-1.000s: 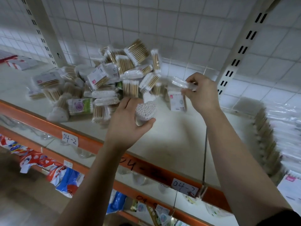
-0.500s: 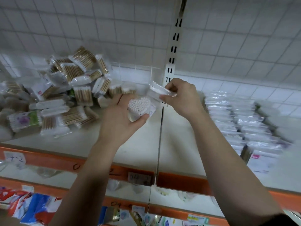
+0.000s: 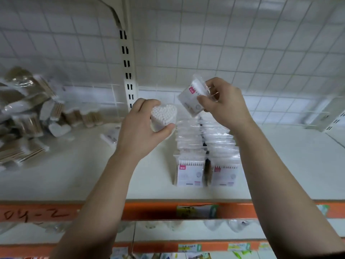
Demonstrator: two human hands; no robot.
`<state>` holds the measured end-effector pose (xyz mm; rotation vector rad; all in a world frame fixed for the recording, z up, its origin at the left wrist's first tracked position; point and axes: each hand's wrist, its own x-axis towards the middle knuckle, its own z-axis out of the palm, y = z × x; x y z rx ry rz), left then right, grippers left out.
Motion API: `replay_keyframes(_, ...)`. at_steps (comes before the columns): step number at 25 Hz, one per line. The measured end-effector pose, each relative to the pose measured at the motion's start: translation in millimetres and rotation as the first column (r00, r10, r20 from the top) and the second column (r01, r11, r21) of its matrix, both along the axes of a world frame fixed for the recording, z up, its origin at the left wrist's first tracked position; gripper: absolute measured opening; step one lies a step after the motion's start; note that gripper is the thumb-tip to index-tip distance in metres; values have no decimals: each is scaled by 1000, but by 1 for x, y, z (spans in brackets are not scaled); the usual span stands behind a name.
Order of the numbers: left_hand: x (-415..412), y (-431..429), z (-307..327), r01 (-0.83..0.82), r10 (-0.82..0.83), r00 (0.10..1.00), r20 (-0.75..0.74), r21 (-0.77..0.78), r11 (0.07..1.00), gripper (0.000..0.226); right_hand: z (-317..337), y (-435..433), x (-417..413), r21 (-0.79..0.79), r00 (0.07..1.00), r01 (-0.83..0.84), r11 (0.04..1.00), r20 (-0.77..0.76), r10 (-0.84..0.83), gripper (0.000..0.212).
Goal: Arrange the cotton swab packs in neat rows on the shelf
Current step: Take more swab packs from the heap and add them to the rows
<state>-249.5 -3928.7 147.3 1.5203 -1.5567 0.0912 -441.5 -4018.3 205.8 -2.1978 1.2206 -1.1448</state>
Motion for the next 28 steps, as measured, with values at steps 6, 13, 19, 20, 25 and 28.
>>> replay_keyframes(6,-48,-23,5,5,-5,1000,16,8,1000,60,-1,-28,-65,60,999,17,998,43,-20,14)
replay_keyframes(13,-58,-30,6,-42,42,999,26,8,999,62,-1,-54,-65,34,998,-64,997,-22,65,12)
replay_keyframes(19,-18,-23,-1,-76,75,997,17,36,996,60,4,-62,-15,-92,989,-102,991,-119,91,17)
replay_keyframes(20,-10,-22,-3,-79,79,997,14,40,996,60,5,-64,-4,-102,987,-112,988,-124,99,18)
replay_keyframes(25,22,-19,-17,-80,81,997,-7,56,995,67,-7,-81,47,-109,968,-172,979,-204,147,24)
replay_keyframes(28,33,-18,-27,-78,80,997,-11,85,993,69,-23,-92,69,-74,950,-166,983,-281,140,29)
